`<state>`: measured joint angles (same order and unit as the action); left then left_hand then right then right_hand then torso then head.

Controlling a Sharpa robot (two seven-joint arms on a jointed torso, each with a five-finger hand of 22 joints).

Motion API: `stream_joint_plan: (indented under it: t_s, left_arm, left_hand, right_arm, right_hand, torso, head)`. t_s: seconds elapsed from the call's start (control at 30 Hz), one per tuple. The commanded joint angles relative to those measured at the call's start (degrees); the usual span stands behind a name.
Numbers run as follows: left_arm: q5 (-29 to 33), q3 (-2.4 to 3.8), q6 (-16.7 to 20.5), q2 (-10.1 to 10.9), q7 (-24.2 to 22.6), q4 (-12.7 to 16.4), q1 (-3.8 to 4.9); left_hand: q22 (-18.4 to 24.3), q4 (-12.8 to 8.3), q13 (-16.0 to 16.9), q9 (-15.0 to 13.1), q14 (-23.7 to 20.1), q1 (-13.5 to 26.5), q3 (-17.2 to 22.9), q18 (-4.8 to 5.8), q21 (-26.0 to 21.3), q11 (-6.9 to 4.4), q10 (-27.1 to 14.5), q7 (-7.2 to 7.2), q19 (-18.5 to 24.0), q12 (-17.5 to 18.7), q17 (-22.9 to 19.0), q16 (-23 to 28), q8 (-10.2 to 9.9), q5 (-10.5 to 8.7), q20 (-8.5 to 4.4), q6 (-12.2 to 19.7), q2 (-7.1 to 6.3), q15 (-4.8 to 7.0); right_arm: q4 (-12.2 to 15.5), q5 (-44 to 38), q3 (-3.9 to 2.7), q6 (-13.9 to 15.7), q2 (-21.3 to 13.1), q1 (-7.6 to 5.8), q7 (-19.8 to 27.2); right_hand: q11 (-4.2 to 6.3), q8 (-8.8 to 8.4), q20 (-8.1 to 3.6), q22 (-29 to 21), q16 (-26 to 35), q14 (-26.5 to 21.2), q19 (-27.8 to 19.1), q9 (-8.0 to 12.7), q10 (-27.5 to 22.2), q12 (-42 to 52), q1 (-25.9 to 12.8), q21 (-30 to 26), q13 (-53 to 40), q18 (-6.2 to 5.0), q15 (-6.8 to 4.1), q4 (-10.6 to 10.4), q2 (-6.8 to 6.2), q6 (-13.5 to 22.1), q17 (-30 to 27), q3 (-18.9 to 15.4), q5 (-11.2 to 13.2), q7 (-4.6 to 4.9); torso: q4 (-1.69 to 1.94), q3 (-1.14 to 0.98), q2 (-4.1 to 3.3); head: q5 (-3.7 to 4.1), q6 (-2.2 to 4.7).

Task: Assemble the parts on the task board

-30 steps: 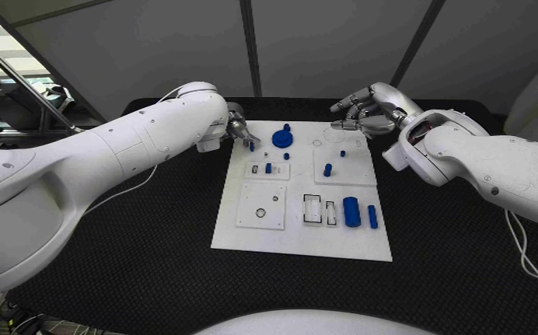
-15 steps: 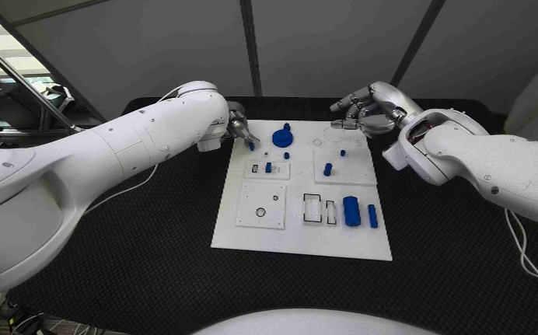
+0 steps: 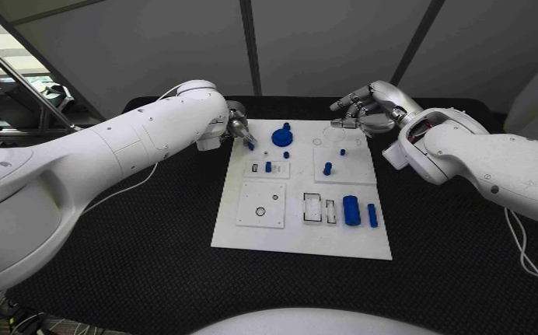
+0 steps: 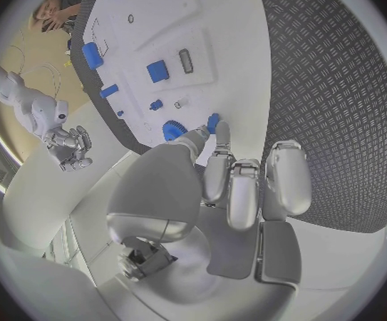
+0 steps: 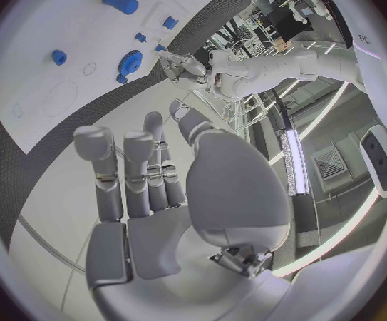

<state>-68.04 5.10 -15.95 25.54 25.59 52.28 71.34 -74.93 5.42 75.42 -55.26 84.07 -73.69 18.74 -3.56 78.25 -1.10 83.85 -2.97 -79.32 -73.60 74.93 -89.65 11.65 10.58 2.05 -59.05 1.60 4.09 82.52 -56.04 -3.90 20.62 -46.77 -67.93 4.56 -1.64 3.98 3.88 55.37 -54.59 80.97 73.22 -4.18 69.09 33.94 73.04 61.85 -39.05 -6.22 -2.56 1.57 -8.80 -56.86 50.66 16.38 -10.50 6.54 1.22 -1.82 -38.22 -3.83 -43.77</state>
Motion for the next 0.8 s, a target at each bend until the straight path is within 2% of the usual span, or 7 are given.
stream_joint_plan:
  t_s: [0.03, 0.2, 0.33, 0.43, 0.8]
  left_arm:
    - [0.26, -0.02, -1.06, 0.35, -0.78, 0.27, -0.01]
    - [1.69, -0.02, 0.00, 1.35, -1.19, 1.42, -0.07]
    - [2.85, -0.02, 1.70, 2.77, -1.77, 3.65, -0.14]
    - [3.31, -0.02, 2.56, 4.20, -2.53, 6.06, -0.18]
    - [3.68, 0.00, 5.36, 9.00, -3.58, 14.32, -0.23]
  left_hand:
    - [-1.11, -4.45, 7.96, -0.35, 5.93, -1.11, 4.07, -0.37, -0.14, 0.24, -0.17, -0.18, -0.16, 0.38, 15.07, -0.35, 0.35, 2.61, 0.36, 0.13, 1.01, -0.08]
    - [-1.47, -6.67, 7.88, -1.07, 5.93, 0.64, 6.43, -0.33, 0.01, 0.27, -0.05, -0.27, -0.33, 0.37, 15.07, -0.35, 1.09, 8.95, 0.44, -0.03, -0.49, -0.12]
    - [-2.02, -7.95, 7.93, -2.13, 5.93, 2.17, 8.13, -0.22, 0.37, 0.08, 0.25, -0.10, -0.70, 0.05, 15.07, -0.35, 2.04, 12.96, 0.33, -0.35, -1.44, 0.03]
    - [-2.20, -8.64, 7.87, -2.61, 5.93, 2.81, 8.93, -0.20, 0.46, 0.01, 0.30, -0.02, -0.81, 0.09, 15.07, -0.35, 2.43, 14.46, 0.24, -0.47, -1.96, 0.13]
    - [-2.78, -9.83, 7.84, -3.26, 5.93, 3.72, 10.22, -0.07, 0.86, -0.18, 0.54, 0.15, -1.20, -0.04, 15.07, -0.35, 3.01, 16.47, 0.07, -0.88, -2.74, 0.31]
  right_arm:
    - [0.16, 0.16, -0.05, -0.10, -0.05, -0.11, 0.58]
    - [0.19, 0.16, -0.05, -0.07, -0.14, -0.11, 0.60]
    - [0.21, 0.16, -0.05, -0.05, -0.22, -0.11, 0.62]
    - [0.17, 0.16, -0.05, 0.02, -0.29, -0.11, 0.64]
    - [-0.06, 0.17, -0.05, 0.14, -0.39, -0.11, 0.70]
  right_hand:
    - [0.11, -0.28, -0.13, 0.02, 0.30, 0.36, 0.35, 0.05, 0.06, 0.25, -0.58, -0.30, 0.05, -1.07, -0.03, -0.40, -0.15, -0.26, 0.06, 0.04, -0.40, -0.09]
    - [0.11, -0.28, -0.13, 0.02, 0.30, 0.36, 0.35, 0.05, 0.06, 0.25, -0.58, -0.30, 0.05, -1.07, -0.03, -0.40, -0.15, -0.26, 0.06, 0.04, -0.40, -0.09]
    - [0.11, -0.28, -0.13, 0.02, 0.31, 0.38, 0.37, 0.05, 0.07, 0.28, -0.63, -0.32, 0.06, -1.07, -0.03, -0.41, -0.13, -0.27, 0.10, 0.05, -0.41, -0.08]
    - [0.11, -0.28, -0.13, 0.02, 0.31, 0.38, 0.37, 0.05, 0.07, 0.28, -0.63, -0.32, 0.06, -1.07, -0.03, -0.41, -0.13, -0.27, 0.10, 0.05, -0.41, -0.08]
    - [0.10, -0.28, -0.13, 0.01, 0.33, 0.38, 0.37, 0.05, 0.07, 0.28, -0.66, -0.33, 0.06, -1.07, -0.02, -0.42, -0.13, -0.27, 0.09, 0.05, -0.40, -0.08]
  torso:
    - [0.00, 0.02, 0.01]
    - [0.02, 0.02, 0.02]
    - [0.08, 0.03, 0.02]
    - [0.09, 0.01, 0.08]
    - [0.03, 0.04, 0.04]
  head:
    - [-0.10, 0.05]
    - [-0.12, 0.01]
    - [-0.12, 0.02]
    - [-0.27, 0.00]
    - [-0.45, -0.02]
